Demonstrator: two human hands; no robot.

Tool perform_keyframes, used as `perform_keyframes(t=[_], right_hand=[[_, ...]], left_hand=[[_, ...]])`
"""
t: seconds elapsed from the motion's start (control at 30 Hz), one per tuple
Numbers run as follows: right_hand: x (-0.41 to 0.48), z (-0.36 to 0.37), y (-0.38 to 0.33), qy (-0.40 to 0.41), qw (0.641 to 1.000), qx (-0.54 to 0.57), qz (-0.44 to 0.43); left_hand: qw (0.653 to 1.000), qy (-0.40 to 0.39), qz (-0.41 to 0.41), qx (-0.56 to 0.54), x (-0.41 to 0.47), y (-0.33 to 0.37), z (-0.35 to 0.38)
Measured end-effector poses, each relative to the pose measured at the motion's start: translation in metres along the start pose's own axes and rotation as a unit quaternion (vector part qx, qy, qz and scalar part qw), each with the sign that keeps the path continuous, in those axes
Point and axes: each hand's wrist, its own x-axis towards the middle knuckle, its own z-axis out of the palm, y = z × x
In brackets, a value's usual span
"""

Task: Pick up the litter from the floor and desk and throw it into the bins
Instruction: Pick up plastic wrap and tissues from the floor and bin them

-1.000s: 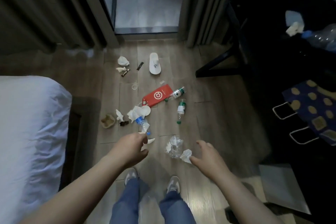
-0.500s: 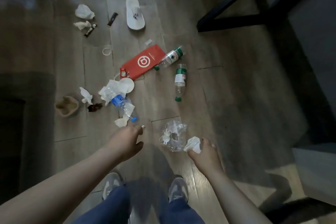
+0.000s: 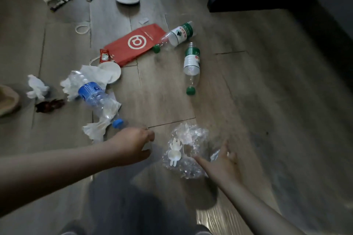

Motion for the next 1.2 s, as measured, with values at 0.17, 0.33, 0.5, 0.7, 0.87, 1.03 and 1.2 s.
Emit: perform_keyframes(t=[0.17,0.33,0.5,0.7,0.87,1.03,1.2], right_hand=[[0.004,0.008,-0.019,0.037,0.995,0.012,-0.090],[-0.006,0.015,-0.035,0.018,0.987,-0.034,-0.153],[-0.004,0.026,-0.037,0.036,0.981,-0.106,-0.160],[0.005,0.024,-0.024,0.001,0.994,-0.049,-0.095],[0.010,0.044,-0.043,0.002,0.983,-0.051,-0.176],[0.010,0.060,-0.060,0.008,0.960,-0.137,-0.244],[0.021,0.072,-0.061,0.010,0.934,-0.219,-0.281]], left_hand=[[0.999,0.024,-0.027,0.027,-0.001,-0.021,-0.014],[0.993,0.082,-0.084,-0.015,-0.025,-0.030,-0.020],[0.994,0.055,-0.092,0.017,-0.041,-0.047,-0.010],[0.992,0.040,-0.118,0.007,-0.046,-0.049,-0.004],[0.990,0.046,-0.137,-0.002,-0.040,-0.062,0.000],[0.973,0.081,-0.213,-0.040,-0.040,-0.085,0.002],[0.959,0.122,-0.241,-0.083,-0.035,-0.098,0.010]])
